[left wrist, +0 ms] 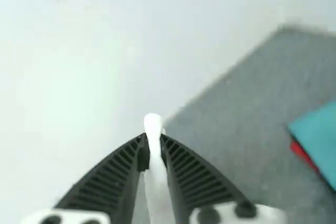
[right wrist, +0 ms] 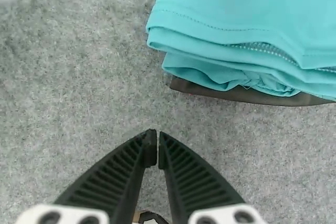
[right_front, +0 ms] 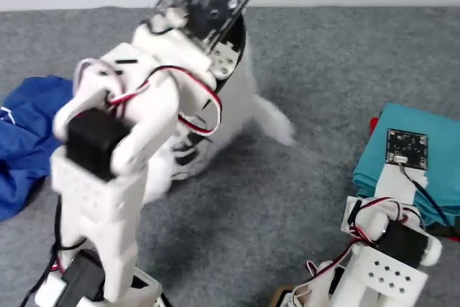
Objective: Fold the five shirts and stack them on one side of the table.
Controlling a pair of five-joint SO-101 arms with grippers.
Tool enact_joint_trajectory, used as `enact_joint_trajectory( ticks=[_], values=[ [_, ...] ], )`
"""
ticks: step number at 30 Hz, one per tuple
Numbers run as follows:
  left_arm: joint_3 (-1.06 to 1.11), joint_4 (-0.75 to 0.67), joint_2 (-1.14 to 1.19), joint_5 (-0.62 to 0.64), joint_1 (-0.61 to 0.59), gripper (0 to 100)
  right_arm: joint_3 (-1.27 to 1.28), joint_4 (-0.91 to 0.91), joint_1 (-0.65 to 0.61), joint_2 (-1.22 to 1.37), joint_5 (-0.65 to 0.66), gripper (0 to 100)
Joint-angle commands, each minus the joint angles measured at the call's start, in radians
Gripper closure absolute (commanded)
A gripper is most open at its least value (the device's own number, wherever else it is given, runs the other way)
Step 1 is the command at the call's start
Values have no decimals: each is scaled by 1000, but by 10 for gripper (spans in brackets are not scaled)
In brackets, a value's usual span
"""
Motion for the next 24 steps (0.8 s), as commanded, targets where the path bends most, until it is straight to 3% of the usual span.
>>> enact_joint_trajectory(
  ticks=[1, 5, 14, 21, 24],
  values=[
    [-101, -31, -52, 6, 0, 986, -3, -13, -5, -12, 9, 987],
    [-2, -25, -51, 9, -107, 986, -3, -13, -4, -12, 9, 987],
    [493, 66, -58, -37, -445, 986, 12, -19, -4, -16, 32, 987],
    [843, -120, -51, -114, -799, 979, 12, -19, -4, -16, 34, 987],
    [934, -169, -51, -203, -895, 898, 12, -19, -4, -13, 34, 987]
  ],
)
